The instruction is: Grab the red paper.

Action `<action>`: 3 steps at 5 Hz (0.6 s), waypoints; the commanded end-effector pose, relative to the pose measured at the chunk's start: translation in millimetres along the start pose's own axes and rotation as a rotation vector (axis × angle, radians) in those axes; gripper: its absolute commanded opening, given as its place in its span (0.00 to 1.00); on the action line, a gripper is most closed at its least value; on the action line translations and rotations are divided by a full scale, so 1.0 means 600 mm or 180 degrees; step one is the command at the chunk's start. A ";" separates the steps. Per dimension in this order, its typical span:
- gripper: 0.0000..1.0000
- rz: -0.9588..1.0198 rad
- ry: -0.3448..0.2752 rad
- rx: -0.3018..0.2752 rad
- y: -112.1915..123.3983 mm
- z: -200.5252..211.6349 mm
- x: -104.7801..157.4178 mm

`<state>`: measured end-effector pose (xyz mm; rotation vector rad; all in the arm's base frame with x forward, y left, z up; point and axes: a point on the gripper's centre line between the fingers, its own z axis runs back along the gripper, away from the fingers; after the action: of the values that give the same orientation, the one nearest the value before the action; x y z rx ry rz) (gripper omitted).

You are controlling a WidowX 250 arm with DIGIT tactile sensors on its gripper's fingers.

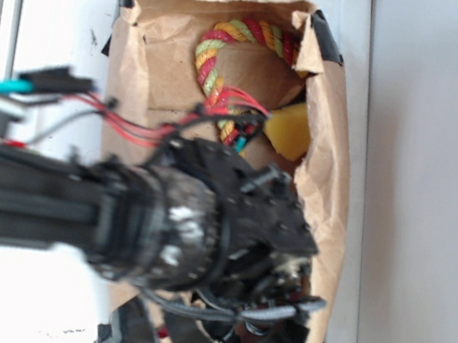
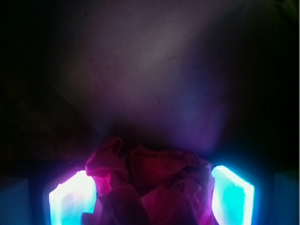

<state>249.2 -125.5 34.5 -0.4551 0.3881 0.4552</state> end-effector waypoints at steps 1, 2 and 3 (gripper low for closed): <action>0.00 -0.0140 0.0089 0.0118 -0.016 -0.024 -0.026; 0.00 -0.0161 -0.0013 0.0058 -0.018 -0.021 -0.030; 0.00 -0.0112 -0.0295 0.0006 -0.013 0.020 -0.040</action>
<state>249.6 -122.2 45.1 -0.4126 0.3231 0.5080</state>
